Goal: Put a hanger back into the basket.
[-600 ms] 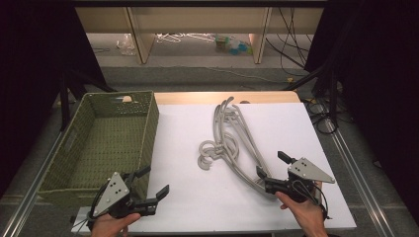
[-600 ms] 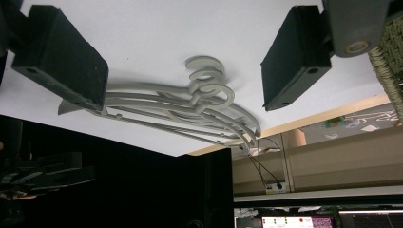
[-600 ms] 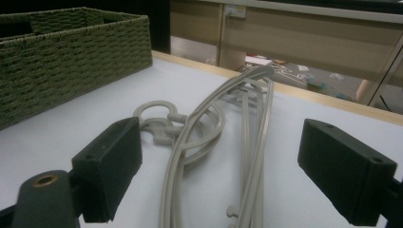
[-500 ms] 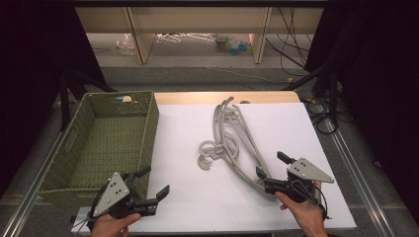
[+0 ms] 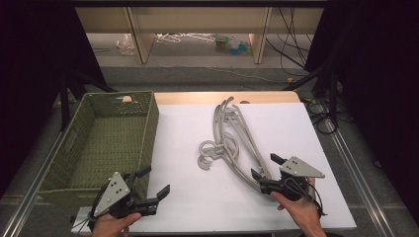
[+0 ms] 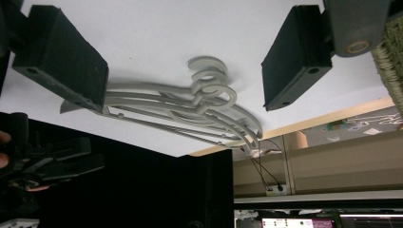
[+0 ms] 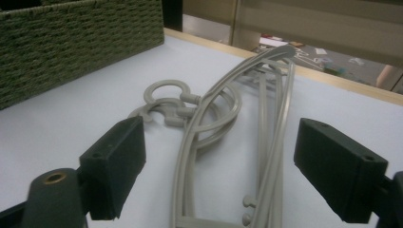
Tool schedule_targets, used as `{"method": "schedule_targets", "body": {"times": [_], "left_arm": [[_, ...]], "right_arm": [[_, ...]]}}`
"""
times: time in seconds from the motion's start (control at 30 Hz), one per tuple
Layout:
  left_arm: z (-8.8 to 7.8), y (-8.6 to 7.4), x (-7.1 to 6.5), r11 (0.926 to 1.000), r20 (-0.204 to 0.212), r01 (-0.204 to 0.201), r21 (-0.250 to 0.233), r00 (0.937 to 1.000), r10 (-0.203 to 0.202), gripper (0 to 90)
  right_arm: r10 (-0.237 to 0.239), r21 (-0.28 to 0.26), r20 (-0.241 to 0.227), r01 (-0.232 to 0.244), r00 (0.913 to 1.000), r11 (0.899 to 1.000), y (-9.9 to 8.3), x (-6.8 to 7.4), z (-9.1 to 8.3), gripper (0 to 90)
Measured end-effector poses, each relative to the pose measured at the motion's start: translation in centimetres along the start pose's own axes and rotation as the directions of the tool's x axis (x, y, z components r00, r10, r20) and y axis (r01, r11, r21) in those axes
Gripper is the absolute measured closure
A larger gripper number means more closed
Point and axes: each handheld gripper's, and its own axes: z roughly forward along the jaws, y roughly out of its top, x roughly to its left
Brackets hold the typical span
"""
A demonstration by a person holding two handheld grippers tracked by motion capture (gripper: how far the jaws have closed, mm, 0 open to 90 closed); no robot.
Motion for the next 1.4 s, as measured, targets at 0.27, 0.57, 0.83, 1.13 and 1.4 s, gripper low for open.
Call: {"method": "schedule_targets", "body": {"times": [0.27,0.57,0.83,1.13,1.4], "left_arm": [[-0.4,0.0,0.0,1.0,-0.009,0.0,-0.003,1.0,0.0,15.5],[-0.2,-0.1,0.0,0.9999,-0.002,-0.005,0.011,1.0,0.005,15.5],[-0.1,-0.1,-0.2,0.9999,0.004,0.01,0.013,0.9999,-0.01,15.5],[0.0,-0.3,-0.2,0.9994,0.014,0.006,0.034,0.9999,-0.007,15.6],[0.1,-0.3,-0.3,0.9992,0.022,0.004,0.039,0.9997,-0.005,15.7]], "right_arm": [[-0.054,0.055,-0.059,0.057,0.9968,0.997,0.7,1.3,1.5,27.8],[-0.102,0.291,-0.1,0.127,0.9898,0.948,1.1,2.0,5.1,35.9],[-0.102,0.44,-0.097,0.134,0.99,0.888,1.6,1.2,8.3,47.8],[-0.084,0.535,-0.081,0.115,0.9931,0.837,2.2,1.2,10.8,54.9],[-0.103,0.605,-0.079,0.13,0.9915,0.785,3.8,1.4,12.0,58.2]]}}
